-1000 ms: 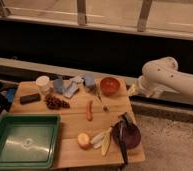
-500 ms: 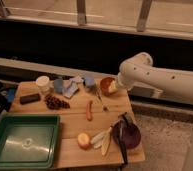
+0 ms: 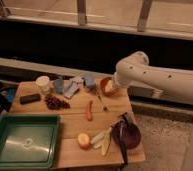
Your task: Stack cups on top of each other
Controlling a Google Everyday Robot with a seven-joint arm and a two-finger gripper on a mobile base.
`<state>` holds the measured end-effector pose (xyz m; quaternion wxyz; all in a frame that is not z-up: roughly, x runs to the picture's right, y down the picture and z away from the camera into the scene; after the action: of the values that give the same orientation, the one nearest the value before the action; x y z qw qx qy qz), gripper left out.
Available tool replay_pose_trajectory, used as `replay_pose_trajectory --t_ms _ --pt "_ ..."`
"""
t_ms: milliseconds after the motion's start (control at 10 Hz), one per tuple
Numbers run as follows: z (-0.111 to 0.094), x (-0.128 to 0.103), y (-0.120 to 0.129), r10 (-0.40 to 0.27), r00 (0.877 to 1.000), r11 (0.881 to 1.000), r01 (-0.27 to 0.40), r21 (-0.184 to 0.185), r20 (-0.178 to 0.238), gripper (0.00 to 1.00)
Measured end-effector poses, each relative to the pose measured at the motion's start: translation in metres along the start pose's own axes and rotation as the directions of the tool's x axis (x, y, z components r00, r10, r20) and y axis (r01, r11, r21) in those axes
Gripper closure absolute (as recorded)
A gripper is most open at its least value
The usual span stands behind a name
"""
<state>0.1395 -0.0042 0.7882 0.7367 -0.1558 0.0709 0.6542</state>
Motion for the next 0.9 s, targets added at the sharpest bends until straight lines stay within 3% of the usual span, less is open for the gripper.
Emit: replay_pose_trajectory --t_ms 200,400,700,900 --pt "0.001 -0.012 0.011 -0.043 0.999 0.999 0.042 0.017 0.016 0.31" --pt "0.003 -0.037 0.038 -0.112 0.993 0.994 0.111 0.026 0.042 0.31" --pt "0.008 -0.079 0.105 -0.209 0.974 0.978 0.21 0.0 0.092 0.31" --pt "0.008 -0.096 0.135 -0.251 0.96 0.967 0.255 -0.022 0.124 0.31"
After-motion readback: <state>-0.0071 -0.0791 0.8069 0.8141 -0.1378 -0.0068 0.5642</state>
